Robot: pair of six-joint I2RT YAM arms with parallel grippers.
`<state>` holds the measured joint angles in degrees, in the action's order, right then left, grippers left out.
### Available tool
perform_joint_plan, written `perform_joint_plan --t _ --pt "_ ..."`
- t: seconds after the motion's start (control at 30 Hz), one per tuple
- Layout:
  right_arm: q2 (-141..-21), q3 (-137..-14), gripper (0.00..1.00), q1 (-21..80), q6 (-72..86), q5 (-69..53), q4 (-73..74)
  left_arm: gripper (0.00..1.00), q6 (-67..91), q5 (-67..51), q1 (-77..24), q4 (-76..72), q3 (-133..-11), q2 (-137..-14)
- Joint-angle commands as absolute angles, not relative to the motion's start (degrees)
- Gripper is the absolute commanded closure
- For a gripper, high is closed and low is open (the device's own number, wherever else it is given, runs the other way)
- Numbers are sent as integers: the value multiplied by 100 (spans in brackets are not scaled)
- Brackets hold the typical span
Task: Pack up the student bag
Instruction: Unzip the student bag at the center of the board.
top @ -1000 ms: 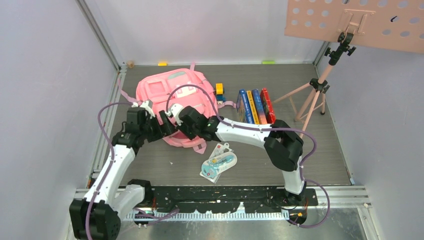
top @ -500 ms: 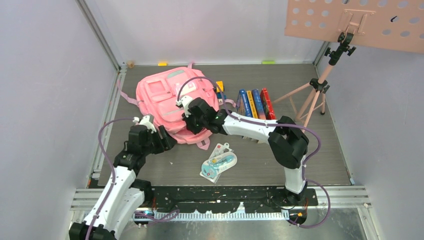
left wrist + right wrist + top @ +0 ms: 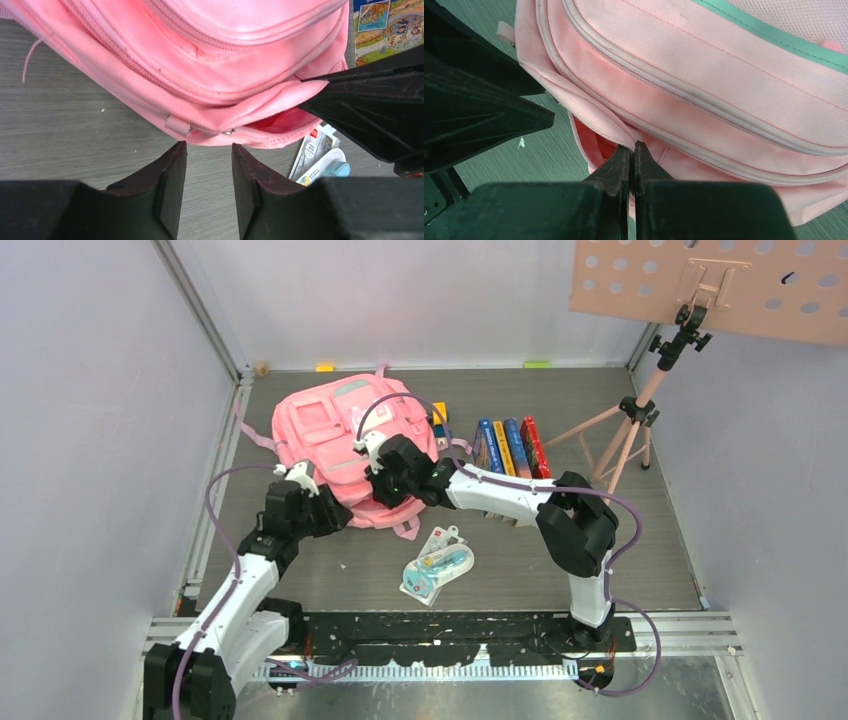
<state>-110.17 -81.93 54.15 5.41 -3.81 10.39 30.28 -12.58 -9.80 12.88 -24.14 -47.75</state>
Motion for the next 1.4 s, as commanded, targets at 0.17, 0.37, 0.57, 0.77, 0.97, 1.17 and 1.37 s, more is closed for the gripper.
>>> perform_joint_plan --t 0.17,0.37,0.57,0.77,0.97,1.17,1.37 --pt "-10550 -8291 100 5363 808 -583 588 64 2692 -1241 -1011 151 -2405 -5267" --pt "-10598 -8330 100 5354 876 -594 570 67 2601 -1401 -1020 -221 -2334 -5429" --pt "-10596 -8336 100 5344 888 -602 588 84 2557 -1275 -1020 -272 -2374 -5647" --pt "-10557 -8311 100 5344 903 -556 597 100 2648 -875 -1020 55 -2508 -5733" --pt "-10457 -8221 100 5341 916 -488 597 100 2928 -110 -1011 942 -2743 -5739" --pt "-10318 -8119 100 5336 927 -444 573 100 3064 322 -1011 1491 -2994 -5800" --pt "-10145 -7981 100 5335 997 -501 491 100 3182 703 -729 1569 -3121 -5976"
